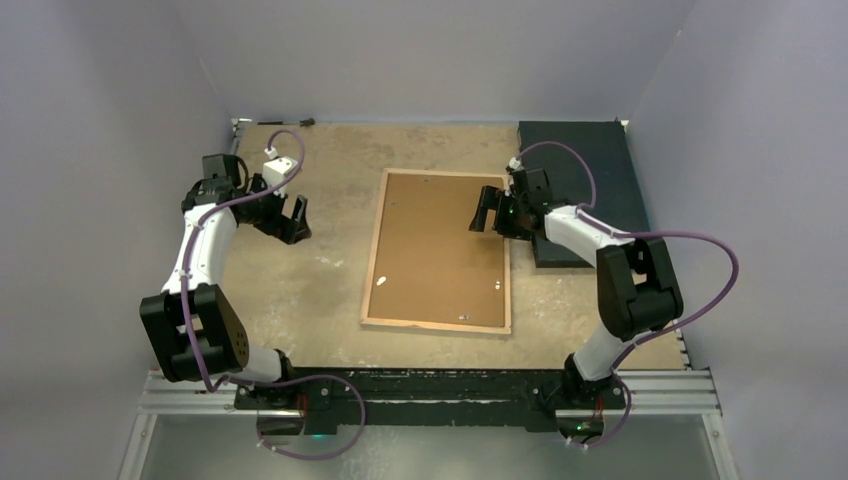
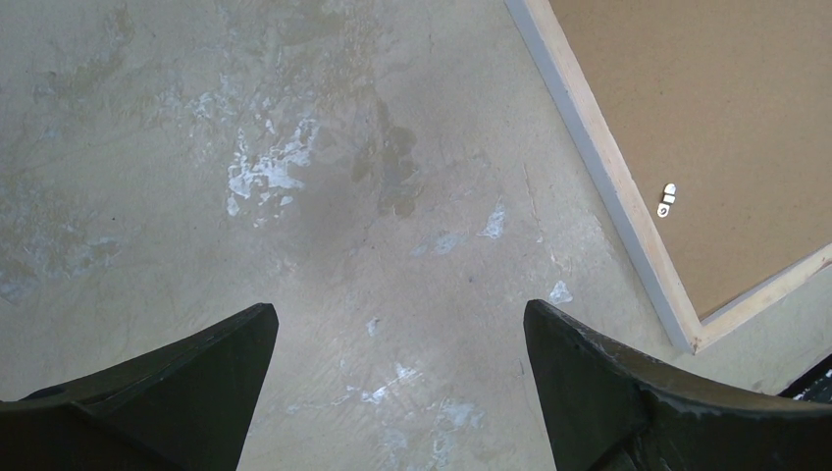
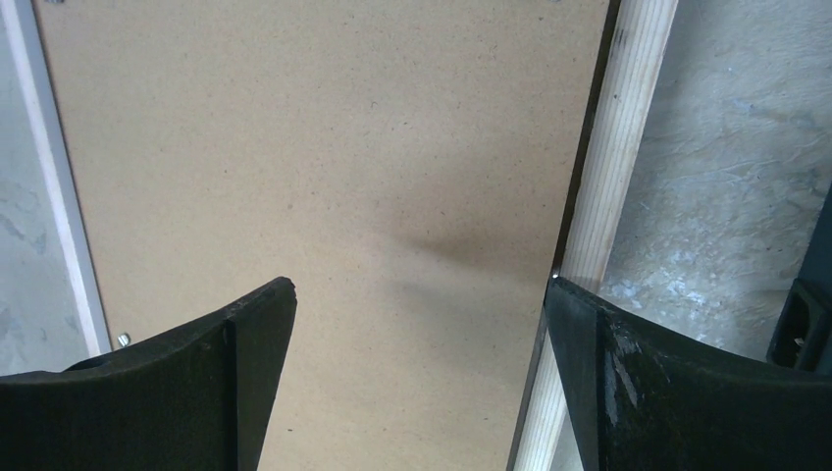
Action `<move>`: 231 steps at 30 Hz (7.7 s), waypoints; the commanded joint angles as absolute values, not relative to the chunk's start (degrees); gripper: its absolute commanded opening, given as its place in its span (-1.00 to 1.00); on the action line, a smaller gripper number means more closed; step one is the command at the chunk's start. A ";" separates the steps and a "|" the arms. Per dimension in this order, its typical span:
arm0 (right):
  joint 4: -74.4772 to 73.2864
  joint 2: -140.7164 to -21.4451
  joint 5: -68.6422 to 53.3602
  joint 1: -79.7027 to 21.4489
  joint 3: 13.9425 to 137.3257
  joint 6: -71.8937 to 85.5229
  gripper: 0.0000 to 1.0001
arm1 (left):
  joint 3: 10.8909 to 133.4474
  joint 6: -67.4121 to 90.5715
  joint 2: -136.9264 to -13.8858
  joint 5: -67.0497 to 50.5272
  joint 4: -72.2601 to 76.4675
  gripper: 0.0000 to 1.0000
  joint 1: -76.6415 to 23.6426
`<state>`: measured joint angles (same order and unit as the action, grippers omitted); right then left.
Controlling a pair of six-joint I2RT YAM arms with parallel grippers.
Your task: Put the photo into the frame
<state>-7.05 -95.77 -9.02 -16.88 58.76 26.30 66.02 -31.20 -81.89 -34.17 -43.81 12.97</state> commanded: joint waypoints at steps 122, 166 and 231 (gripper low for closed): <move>31.73 -109.60 -6.81 -54.80 56.40 48.61 0.55 | 65.12 -11.71 -107.93 -41.98 -30.21 -1.00 -6.86; 28.75 -104.71 -9.05 -54.28 58.08 41.20 0.47 | 66.51 -12.75 -106.63 -40.57 -32.66 -1.00 -7.46; 25.21 -96.37 -8.64 -44.13 59.78 39.63 0.62 | 77.85 -2.67 -109.63 -44.35 -29.86 -0.57 -4.75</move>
